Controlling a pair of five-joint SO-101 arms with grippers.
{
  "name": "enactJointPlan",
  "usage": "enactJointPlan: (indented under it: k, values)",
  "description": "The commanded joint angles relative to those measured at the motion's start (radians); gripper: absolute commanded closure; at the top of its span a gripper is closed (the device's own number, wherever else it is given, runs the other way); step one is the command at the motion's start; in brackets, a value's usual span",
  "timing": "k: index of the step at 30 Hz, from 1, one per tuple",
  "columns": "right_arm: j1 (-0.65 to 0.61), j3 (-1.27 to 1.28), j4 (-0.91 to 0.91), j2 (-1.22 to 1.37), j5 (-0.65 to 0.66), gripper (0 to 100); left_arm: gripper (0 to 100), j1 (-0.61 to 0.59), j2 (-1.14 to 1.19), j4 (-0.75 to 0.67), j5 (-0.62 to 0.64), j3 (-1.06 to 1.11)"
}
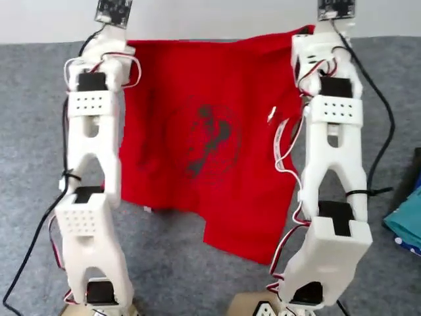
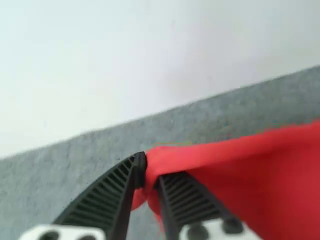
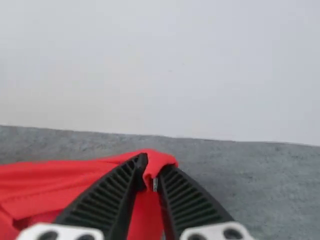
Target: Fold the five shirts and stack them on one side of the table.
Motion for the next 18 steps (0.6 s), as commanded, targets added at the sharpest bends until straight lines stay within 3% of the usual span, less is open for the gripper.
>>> enactJointPlan:
  k: [1, 9, 18]
  values:
    - [0.062, -0.061, -0.021, -0.015, 0.003, 99.0, 100, 0.017, 0.049, 0.000, 0.012, -0.183]
    - [0.104, -0.061, -0.022, -0.013, 0.008, 99.0, 100, 0.029, 0.238, 0.005, 0.006, -0.429]
    - [0.105, -0.060, -0.108, 0.021, 0.075, 99.0, 100, 0.018, 0.336, -0.029, -0.049, -0.538]
